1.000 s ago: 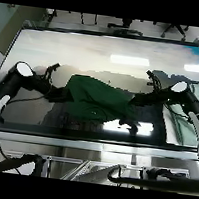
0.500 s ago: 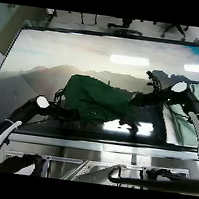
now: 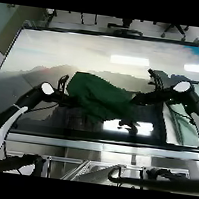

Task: Fold the shirts.

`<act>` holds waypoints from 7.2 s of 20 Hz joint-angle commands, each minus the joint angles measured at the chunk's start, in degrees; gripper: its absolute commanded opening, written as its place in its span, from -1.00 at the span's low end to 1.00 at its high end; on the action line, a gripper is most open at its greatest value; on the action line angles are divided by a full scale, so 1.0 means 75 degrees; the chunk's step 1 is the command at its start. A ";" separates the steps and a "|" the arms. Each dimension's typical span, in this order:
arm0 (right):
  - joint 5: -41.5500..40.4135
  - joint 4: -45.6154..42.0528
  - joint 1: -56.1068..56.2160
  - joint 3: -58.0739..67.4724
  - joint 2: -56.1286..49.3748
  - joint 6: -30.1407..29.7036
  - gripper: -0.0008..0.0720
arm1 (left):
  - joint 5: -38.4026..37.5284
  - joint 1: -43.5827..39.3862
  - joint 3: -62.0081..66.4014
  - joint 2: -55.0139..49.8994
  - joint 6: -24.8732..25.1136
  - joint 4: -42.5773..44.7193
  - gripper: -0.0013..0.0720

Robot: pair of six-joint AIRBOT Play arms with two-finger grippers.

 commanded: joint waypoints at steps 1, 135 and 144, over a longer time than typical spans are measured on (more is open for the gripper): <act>-0.0003 0.0341 -0.0006 0.0504 0.0711 -0.0003 -0.94 | -0.1052 0.0017 0.1408 0.1005 0.0134 -0.0012 -0.92; -0.0423 0.2987 -0.1306 0.0807 0.1868 -0.0947 -0.94 | -0.2413 0.4558 0.1460 0.2763 0.1996 -0.4194 -0.92; -0.1142 0.2809 -0.3337 0.6589 0.2984 0.0192 -0.94 | 0.1169 0.4572 0.5196 0.6199 0.0822 -0.1527 -0.92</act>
